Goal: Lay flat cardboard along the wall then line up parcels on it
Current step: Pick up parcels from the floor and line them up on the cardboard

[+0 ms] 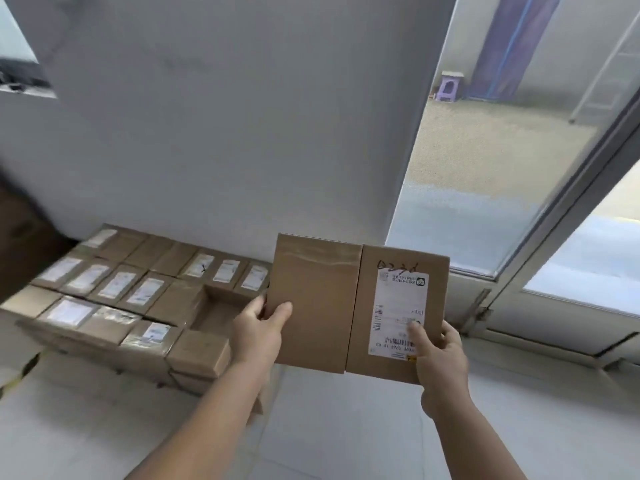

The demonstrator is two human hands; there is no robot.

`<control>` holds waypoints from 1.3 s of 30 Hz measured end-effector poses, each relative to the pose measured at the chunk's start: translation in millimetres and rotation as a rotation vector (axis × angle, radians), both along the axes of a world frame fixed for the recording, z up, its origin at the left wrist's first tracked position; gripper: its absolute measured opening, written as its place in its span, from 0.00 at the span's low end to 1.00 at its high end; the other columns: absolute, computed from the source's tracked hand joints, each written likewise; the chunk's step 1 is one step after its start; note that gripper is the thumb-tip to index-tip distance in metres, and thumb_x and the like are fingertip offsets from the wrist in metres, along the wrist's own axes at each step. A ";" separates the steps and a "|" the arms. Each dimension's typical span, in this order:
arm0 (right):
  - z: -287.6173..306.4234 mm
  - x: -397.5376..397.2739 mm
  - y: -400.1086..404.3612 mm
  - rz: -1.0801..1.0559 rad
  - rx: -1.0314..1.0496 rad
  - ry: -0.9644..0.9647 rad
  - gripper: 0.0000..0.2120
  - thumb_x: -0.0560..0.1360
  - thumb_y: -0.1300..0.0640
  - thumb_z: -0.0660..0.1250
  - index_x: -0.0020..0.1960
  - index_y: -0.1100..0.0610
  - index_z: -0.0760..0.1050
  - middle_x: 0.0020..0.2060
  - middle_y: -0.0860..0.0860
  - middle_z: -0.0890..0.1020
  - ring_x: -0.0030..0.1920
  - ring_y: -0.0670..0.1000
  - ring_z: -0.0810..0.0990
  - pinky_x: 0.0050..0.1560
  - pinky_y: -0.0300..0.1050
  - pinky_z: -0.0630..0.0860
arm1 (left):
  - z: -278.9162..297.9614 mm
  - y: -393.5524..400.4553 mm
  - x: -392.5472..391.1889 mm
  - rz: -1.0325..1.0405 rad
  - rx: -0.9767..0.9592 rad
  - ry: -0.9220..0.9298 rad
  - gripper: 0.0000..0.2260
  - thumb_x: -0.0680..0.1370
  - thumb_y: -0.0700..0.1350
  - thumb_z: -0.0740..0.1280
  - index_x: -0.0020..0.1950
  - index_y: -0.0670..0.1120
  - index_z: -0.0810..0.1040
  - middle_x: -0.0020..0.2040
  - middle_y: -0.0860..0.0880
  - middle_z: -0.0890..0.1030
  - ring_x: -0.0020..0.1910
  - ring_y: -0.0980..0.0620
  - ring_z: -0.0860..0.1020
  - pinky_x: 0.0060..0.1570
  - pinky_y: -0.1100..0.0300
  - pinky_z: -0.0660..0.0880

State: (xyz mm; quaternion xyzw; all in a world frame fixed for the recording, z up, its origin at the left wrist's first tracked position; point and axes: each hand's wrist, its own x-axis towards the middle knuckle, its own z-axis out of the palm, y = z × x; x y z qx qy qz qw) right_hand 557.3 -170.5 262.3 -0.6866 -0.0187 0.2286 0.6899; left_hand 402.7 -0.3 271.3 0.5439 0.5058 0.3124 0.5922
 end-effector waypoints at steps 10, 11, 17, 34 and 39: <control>-17.0 -116.2 162.3 0.066 -0.012 0.016 0.15 0.77 0.56 0.68 0.62 0.48 0.71 0.49 0.49 0.82 0.49 0.52 0.82 0.52 0.55 0.80 | -3.8 146.8 -131.8 0.029 0.027 0.058 0.21 0.78 0.46 0.66 0.71 0.50 0.70 0.57 0.53 0.78 0.53 0.51 0.76 0.52 0.56 0.73; -19.1 -123.5 173.7 0.066 -0.026 0.010 0.16 0.77 0.55 0.68 0.63 0.47 0.70 0.49 0.48 0.82 0.50 0.51 0.82 0.52 0.55 0.80 | -5.2 159.1 -137.8 0.028 0.021 0.060 0.21 0.78 0.46 0.66 0.71 0.51 0.70 0.57 0.53 0.78 0.53 0.51 0.76 0.54 0.54 0.74; -33.7 -134.6 230.1 0.050 -0.064 0.012 0.13 0.77 0.54 0.67 0.58 0.44 0.70 0.48 0.45 0.81 0.49 0.49 0.81 0.54 0.53 0.78 | -19.3 222.0 -141.1 -0.017 -0.017 0.050 0.19 0.79 0.46 0.66 0.70 0.52 0.71 0.57 0.54 0.78 0.53 0.51 0.77 0.55 0.52 0.75; -172.7 -64.1 423.3 0.113 -0.143 0.151 0.16 0.76 0.61 0.68 0.56 0.43 0.71 0.49 0.46 0.81 0.49 0.49 0.81 0.46 0.45 0.77 | -165.1 429.9 -75.0 -0.104 -0.122 0.219 0.21 0.78 0.46 0.65 0.71 0.51 0.68 0.62 0.52 0.77 0.60 0.52 0.75 0.59 0.52 0.74; -243.7 -62.5 455.4 0.127 -0.227 0.215 0.15 0.76 0.62 0.68 0.53 0.42 0.72 0.49 0.48 0.82 0.49 0.51 0.82 0.50 0.51 0.79 | -247.8 466.0 -71.6 -0.099 -0.215 0.294 0.23 0.78 0.47 0.66 0.73 0.53 0.66 0.64 0.53 0.76 0.59 0.53 0.74 0.59 0.53 0.73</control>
